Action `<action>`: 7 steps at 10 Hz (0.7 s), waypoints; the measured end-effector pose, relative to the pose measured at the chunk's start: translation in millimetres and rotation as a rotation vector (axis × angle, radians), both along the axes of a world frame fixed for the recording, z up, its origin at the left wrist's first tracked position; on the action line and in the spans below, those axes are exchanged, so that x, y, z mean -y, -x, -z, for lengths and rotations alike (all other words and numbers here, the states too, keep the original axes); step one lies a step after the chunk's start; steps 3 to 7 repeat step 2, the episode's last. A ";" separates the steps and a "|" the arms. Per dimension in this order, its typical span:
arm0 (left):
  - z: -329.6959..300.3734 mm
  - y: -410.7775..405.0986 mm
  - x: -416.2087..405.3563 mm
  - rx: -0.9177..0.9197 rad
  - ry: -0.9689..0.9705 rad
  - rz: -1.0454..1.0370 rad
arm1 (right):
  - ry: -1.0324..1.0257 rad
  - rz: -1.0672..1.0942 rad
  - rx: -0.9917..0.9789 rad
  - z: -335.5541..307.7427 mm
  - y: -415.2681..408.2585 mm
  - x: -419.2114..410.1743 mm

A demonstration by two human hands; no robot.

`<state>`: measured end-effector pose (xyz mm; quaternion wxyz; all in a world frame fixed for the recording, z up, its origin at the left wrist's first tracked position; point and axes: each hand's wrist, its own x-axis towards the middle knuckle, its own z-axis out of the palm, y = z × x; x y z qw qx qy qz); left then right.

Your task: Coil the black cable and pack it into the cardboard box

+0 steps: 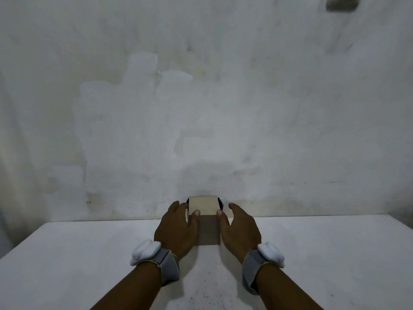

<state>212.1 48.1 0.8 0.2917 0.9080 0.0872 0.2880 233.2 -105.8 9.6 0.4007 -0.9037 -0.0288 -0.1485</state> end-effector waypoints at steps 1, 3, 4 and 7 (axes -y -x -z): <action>-15.7 8.6 -2.5 0.063 -0.065 0.000 | 0.091 0.022 0.088 -14.8 9.3 2.8; -40.2 22.4 -3.0 0.087 -0.059 0.005 | 0.062 0.017 0.183 -39.3 23.5 5.5; -40.2 22.4 -3.0 0.087 -0.059 0.005 | 0.062 0.017 0.183 -39.3 23.5 5.5; -40.2 22.4 -3.0 0.087 -0.059 0.005 | 0.062 0.017 0.183 -39.3 23.5 5.5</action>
